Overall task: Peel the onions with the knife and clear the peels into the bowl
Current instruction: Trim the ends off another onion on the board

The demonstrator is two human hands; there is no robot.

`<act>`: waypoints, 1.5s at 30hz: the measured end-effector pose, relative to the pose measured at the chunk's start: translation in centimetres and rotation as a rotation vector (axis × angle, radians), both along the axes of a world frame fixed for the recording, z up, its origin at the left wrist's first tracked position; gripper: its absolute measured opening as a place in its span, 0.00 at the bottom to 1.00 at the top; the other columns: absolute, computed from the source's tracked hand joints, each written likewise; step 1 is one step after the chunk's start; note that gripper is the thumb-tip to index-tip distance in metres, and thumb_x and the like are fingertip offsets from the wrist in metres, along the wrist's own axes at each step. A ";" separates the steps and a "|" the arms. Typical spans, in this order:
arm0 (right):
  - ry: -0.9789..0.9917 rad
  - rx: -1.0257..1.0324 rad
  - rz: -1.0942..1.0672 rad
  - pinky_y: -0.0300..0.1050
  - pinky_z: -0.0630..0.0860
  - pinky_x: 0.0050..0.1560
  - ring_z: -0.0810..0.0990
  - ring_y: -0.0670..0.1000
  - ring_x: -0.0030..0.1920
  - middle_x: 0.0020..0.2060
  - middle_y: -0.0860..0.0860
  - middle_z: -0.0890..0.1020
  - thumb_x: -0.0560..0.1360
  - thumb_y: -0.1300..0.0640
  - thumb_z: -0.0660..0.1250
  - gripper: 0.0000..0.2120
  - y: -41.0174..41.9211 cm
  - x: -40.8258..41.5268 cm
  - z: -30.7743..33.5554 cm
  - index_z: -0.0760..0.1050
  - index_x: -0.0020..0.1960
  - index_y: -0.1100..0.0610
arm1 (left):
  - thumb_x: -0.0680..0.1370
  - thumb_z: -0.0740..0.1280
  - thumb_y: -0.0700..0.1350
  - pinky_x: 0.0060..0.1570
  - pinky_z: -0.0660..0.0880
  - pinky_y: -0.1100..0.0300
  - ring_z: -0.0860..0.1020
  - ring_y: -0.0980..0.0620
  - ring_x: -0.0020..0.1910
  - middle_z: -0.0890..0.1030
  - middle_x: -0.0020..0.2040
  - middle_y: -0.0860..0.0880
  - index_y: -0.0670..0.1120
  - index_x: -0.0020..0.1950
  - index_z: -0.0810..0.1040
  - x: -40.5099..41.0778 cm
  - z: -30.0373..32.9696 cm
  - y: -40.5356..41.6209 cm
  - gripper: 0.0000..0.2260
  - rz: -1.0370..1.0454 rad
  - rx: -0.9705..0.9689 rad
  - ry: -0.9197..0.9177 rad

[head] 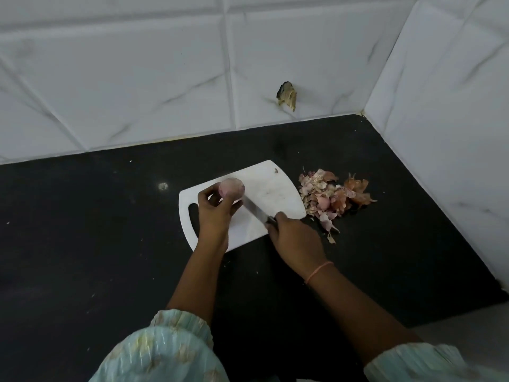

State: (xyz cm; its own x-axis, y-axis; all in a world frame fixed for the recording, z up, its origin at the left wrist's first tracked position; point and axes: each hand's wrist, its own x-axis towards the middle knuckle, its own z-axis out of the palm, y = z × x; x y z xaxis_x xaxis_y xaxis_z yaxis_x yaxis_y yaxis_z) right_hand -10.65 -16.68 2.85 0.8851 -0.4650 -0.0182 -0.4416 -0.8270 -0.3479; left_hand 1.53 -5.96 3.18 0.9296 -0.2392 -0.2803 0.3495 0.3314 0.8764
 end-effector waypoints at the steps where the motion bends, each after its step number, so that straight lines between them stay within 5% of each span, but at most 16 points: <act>1: 0.029 0.016 -0.003 0.45 0.67 0.36 0.81 0.55 0.43 0.42 0.52 0.80 0.83 0.45 0.54 0.14 0.1 0.4 -0.2 0.71 0.55 0.55 | 0.74 0.75 0.41 0.51 0.81 0.57 0.82 0.46 0.59 0.79 0.61 0.44 0.43 0.64 0.71 0.0 0.0 0.1 0.21 -0.016 0.020 -0.009; 9: -0.014 0.092 -0.408 0.49 0.75 0.42 0.81 0.56 0.46 0.45 0.54 0.81 0.83 0.47 0.55 0.15 -5.4 -1.5 -0.5 0.71 0.58 0.57 | 0.75 0.74 0.38 0.47 0.81 0.61 0.81 0.50 0.56 0.80 0.59 0.47 0.46 0.62 0.75 0.1 -0.1 -0.1 0.18 -0.139 0.231 -0.168; 12: -0.117 0.237 -0.361 0.51 0.77 0.43 0.80 0.54 0.43 0.42 0.52 0.80 0.82 0.47 0.56 0.13 -5.4 -1.2 -0.5 0.71 0.56 0.56 | 0.79 0.70 0.43 0.46 0.81 0.62 0.81 0.51 0.55 0.80 0.59 0.48 0.47 0.66 0.76 -0.1 -0.4 -1.1 0.15 -0.211 0.280 -0.222; 18: -0.244 1.037 -0.338 0.49 0.82 0.39 0.82 0.55 0.41 0.45 0.60 0.82 0.83 0.51 0.58 0.12 -2.3 0.8 -0.4 0.71 0.58 0.59 | 0.85 0.56 0.54 0.42 0.79 0.59 0.82 0.49 0.41 0.83 0.50 0.43 0.44 0.61 0.78 -0.4 -1.8 -4.3 0.17 -0.353 0.192 -0.018; 21: -0.294 1.081 -0.391 0.53 0.83 0.44 0.84 0.57 0.44 0.48 0.62 0.83 0.83 0.52 0.59 0.10 -2.2 1.2 -1.8 0.71 0.56 0.59 | 0.86 0.51 0.55 0.35 0.74 0.58 0.76 0.50 0.34 0.82 0.43 0.42 0.43 0.56 0.79 -0.2 -2.9 -4.4 0.21 -0.325 0.103 0.105; 25: -0.349 1.116 -0.454 0.50 0.82 0.37 0.84 0.57 0.40 0.44 0.62 0.82 0.83 0.54 0.59 0.09 -2.6 1.4 -2.2 0.70 0.57 0.60 | 0.85 0.50 0.57 0.28 0.67 0.62 0.70 0.52 0.27 0.80 0.41 0.43 0.43 0.56 0.76 0.3 -3.3 -4.0 0.22 -0.289 -0.004 0.213; 33: -0.344 1.079 -0.329 0.37 0.70 0.25 0.71 0.48 0.29 0.32 0.54 0.73 0.83 0.56 0.58 0.08 -2.9 1.5 -1.4 0.73 0.51 0.59 | 0.80 0.49 0.47 0.33 0.65 0.59 0.68 0.51 0.31 0.76 0.41 0.43 0.44 0.53 0.74 1.0 -3.8 -3.6 0.15 -0.314 -0.187 0.264; 37: -0.339 1.235 -0.378 0.38 0.59 0.24 0.63 0.46 0.24 0.27 0.52 0.67 0.82 0.48 0.59 0.16 -2.7 1.7 -0.7 0.72 0.43 0.59 | 0.84 0.48 0.56 0.29 0.68 0.62 0.69 0.54 0.27 0.77 0.40 0.43 0.45 0.53 0.74 0.9 -3.8 -3.6 0.19 -0.366 -0.124 0.266; 45: -0.275 1.196 -0.427 0.38 0.58 0.25 0.61 0.47 0.23 0.23 0.48 0.66 0.81 0.43 0.60 0.20 -1.7 2.7 -0.1 0.68 0.36 0.55 | 0.84 0.48 0.57 0.26 0.61 0.63 0.65 0.55 0.24 0.76 0.33 0.45 0.43 0.47 0.75 0.8 -3.8 -3.5 0.23 -0.414 -0.169 0.248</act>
State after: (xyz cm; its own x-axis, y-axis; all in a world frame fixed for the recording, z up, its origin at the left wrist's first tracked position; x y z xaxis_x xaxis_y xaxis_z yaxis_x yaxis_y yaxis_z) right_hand -7.91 -18.43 2.73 0.7130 -0.5312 -0.4576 -0.3879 0.2448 -0.8886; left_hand 2.38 -9.42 -0.60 0.6576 -0.6346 -0.4060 0.6721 0.2508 0.6967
